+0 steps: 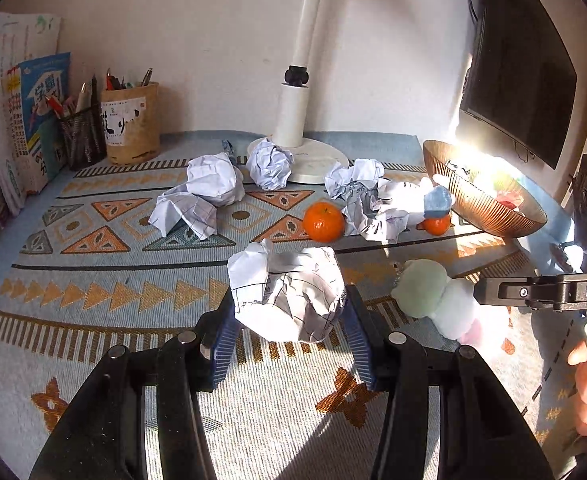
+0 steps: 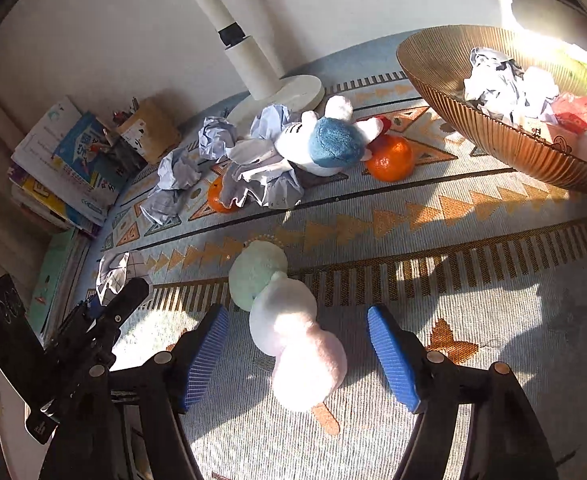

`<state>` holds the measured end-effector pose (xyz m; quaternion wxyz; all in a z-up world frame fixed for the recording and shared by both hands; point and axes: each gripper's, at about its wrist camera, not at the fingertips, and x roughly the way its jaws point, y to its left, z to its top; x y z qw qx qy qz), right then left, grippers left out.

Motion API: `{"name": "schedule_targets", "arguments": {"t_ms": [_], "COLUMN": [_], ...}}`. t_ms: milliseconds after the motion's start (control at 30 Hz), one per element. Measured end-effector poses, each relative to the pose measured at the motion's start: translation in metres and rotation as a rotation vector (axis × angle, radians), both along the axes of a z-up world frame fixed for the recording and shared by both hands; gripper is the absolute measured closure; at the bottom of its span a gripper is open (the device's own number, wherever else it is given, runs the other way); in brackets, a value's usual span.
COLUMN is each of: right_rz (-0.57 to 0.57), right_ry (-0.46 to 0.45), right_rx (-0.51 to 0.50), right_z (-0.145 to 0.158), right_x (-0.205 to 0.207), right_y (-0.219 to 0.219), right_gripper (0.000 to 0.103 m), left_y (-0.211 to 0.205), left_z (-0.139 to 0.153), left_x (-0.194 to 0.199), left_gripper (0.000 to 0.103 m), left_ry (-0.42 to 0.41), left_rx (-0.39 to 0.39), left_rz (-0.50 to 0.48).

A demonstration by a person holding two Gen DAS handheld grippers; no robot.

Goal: Organize objects
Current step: 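Carry the paper and plush stack over the amber bowl and open both tools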

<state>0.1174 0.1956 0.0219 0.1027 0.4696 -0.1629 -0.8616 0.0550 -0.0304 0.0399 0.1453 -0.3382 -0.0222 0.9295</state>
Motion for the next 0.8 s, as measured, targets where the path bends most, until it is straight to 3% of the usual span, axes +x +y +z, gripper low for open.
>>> {"name": "schedule_targets", "arguments": {"t_ms": [167,367,433,467,567,700,800], "right_rz": [0.172,0.281,0.287,0.273,0.221,0.155,0.076], "right_ry": [0.049,0.144,0.147,0.135,0.136,0.163,0.191], "right_rx": [0.147,0.467,0.460,0.444,0.347,0.247,0.219], "right_z": [0.003,-0.017,-0.025,-0.029,-0.031,-0.017,0.004], "right_x": [0.013,0.014,0.008,0.004,0.001,0.011,0.023], "right_y": [-0.021,-0.058,-0.060,-0.058,-0.043,-0.018,0.015], "right_gripper": [0.032,0.032,0.033,0.044,0.056,0.057,0.057], "left_y": [0.004,0.008,0.009,0.010,0.012,0.018,0.034], "left_z": [-0.002,-0.003,-0.004,-0.005,-0.005,-0.003,0.009], "left_x": [-0.001,-0.001,-0.001,-0.002,-0.002,0.002,0.004], "left_gripper": [0.056,0.056,0.056,0.056,0.056,0.056,0.056], "left_ry": [-0.008,-0.014,-0.021,-0.024,-0.027,-0.008,-0.021], "left_rx": [-0.010,-0.031,-0.034,-0.037,-0.050,-0.084,-0.085], "left_rz": [-0.011,-0.014,-0.015,-0.016,-0.015,-0.028,-0.105]}}
